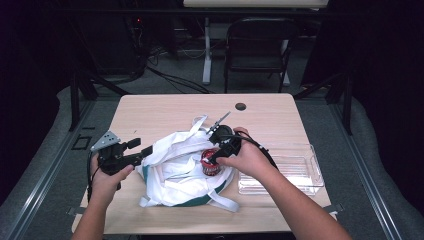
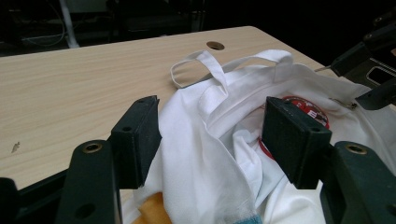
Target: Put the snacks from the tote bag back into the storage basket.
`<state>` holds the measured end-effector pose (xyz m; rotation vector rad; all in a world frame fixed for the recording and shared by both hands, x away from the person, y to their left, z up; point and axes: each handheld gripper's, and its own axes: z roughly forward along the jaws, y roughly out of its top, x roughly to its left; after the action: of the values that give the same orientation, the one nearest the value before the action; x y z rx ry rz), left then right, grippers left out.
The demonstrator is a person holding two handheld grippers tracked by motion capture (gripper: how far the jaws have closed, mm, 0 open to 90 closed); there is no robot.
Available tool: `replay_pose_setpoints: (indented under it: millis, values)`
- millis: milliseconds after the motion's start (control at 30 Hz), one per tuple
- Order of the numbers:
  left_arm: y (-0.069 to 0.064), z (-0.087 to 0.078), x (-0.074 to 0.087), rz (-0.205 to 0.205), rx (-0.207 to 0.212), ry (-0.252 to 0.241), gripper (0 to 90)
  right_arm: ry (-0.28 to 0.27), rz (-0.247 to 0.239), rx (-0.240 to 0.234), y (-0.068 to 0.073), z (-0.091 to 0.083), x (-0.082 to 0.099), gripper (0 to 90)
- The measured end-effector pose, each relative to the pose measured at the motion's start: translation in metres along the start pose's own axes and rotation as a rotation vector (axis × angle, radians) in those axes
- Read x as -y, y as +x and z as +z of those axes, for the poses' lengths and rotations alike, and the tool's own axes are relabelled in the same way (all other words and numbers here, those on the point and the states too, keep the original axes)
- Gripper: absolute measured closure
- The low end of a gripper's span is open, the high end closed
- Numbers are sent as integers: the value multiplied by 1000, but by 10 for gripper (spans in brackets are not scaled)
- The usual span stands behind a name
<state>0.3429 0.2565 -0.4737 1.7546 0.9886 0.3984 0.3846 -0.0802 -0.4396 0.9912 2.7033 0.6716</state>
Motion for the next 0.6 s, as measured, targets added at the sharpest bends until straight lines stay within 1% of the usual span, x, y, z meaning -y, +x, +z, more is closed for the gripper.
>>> replay_pose_setpoints:
  millis: [67, 100, 167, 200, 233, 400, 433, 467, 567, 600]
  values:
    - [0, 0, 0, 1, -1, 5, 371, 21, -5, -1, 0, 4, -3, 329]
    - [0, 0, 0, 3, 1, 8, 371, 42, -14, 1, 0, 7, -6, 321]
    - [0, 0, 0, -1, 0, 4, 371, 49, -17, -1, 0, 9, -7, 313]
    - [0, 0, 0, 1, 0, 3, 371, 64, -18, -3, 0, 13, -10, 307]
    - [0, 0, 0, 1, -2, 3, 371, 85, -30, 4, -1, 16, -12, 301]
    - [1, 0, 0, 0, 0, -1, 371, 102, -36, 1, 0, 22, -18, 289]
    - [1, 0, 0, 2, -1, 2, 371, 116, -45, 2, 0, 25, -21, 282]
    - [1, 0, 0, 2, -1, 2, 371, 114, -43, 1, 1, 26, -21, 280]
    - [1, -1, 0, -1, -1, -2, 371, 146, -51, 1, 1, 31, -24, 277]
    - [1, -1, 0, -1, -1, -2, 371, 146, -51, 1, 1, 31, -24, 277]
